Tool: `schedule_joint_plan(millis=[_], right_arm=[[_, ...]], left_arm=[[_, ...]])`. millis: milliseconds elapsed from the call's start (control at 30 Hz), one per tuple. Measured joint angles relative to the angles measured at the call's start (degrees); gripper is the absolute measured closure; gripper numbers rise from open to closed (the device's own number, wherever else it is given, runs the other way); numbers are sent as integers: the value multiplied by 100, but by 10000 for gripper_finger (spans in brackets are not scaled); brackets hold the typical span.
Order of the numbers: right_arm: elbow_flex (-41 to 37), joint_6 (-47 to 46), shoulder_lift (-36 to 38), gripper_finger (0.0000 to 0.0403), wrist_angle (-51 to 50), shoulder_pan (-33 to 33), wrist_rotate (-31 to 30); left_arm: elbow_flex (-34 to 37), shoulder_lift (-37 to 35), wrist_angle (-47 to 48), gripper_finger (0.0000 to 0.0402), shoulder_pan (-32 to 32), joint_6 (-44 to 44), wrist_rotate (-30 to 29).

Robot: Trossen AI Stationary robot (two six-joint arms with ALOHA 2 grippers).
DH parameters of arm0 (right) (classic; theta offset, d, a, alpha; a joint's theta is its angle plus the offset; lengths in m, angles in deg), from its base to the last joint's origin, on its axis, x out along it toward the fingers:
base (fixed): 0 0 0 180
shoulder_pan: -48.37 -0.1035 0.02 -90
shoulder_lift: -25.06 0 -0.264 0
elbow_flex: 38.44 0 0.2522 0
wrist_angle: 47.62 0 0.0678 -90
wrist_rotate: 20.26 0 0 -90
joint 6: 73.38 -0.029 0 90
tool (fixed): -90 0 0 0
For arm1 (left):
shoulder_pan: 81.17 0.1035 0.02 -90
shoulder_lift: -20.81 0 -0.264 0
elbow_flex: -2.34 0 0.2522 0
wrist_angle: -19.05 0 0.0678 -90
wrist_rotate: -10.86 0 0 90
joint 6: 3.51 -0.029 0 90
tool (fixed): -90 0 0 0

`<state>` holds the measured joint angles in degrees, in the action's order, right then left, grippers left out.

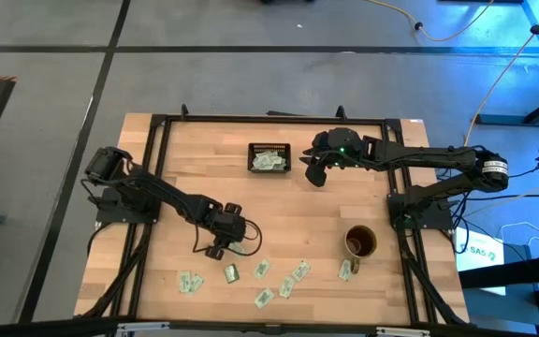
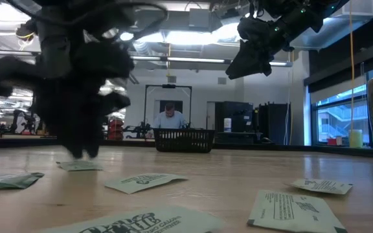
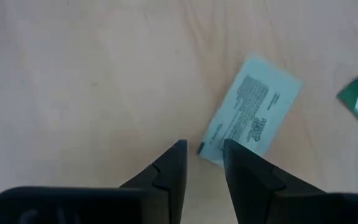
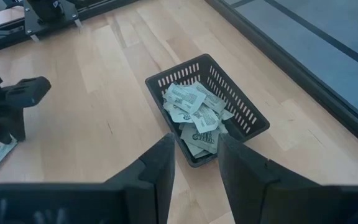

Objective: Pick and place Stevia / Truvia into bins
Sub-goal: Put the white stevia packet into the black bin

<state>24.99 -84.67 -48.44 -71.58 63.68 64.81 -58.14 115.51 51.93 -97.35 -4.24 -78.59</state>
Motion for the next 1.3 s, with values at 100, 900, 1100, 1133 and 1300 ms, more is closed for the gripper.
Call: schedule_joint_plan(millis=[100,900,1100,1133,1300], right_arm=[[0,0,0,279,-8,0,0],[1,0,0,279,-36,0,0],[2,0,0,279,-40,0,0],[2,0,0,279,-44,0,0],[2,0,2,279,-48,0,0]], left_arm=[[-35,215,-16,304,-43,141,20],[-69,313,47,398,32,1320,470],[-403,-86,175,399,357,1389,777],[-476,-217,102,399,458,1467,743],[-738,-581,179,399,1049,2231,406]])
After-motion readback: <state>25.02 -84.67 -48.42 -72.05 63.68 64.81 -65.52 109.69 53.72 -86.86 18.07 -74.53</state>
